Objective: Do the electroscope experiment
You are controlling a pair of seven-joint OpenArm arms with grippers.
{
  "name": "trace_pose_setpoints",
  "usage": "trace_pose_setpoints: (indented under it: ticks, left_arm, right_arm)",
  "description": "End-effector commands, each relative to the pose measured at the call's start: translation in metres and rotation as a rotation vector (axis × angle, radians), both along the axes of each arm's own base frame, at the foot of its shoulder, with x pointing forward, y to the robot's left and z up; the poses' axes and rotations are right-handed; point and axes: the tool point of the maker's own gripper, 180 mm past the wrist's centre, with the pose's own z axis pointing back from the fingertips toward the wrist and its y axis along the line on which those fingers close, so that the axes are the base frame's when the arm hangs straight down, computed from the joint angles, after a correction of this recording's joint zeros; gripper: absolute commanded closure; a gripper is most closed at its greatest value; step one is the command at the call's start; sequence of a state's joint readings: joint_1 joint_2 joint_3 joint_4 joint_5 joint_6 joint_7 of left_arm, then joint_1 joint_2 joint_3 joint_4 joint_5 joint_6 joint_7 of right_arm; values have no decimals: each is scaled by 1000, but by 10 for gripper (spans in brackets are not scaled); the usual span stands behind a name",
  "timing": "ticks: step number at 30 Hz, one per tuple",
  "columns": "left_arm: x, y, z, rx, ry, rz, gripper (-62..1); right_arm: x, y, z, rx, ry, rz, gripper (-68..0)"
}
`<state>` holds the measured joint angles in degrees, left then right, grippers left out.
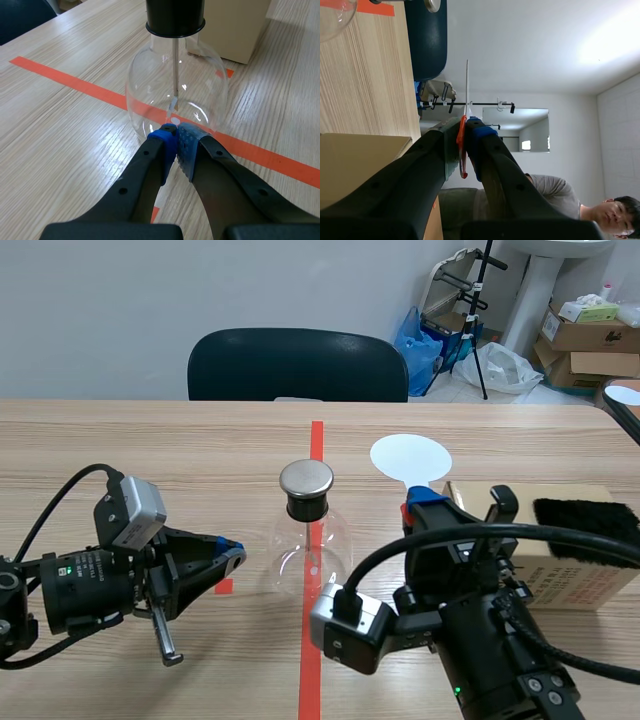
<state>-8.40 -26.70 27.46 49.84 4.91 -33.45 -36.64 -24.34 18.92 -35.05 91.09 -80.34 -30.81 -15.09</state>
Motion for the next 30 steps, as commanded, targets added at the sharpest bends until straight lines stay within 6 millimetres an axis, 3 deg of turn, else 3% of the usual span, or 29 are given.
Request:
trace_pose_setpoints:
  ticks: [1,30]
  left_arm:
    - [4,-1,9,-29,-20,6,-30]
    - [6,-1,5,-8,-19,16,-30]
  right_arm:
    - [4,-4,6,-3,-27,-5,-9]
    - [7,-9,7,-12,-34,-21,-9]
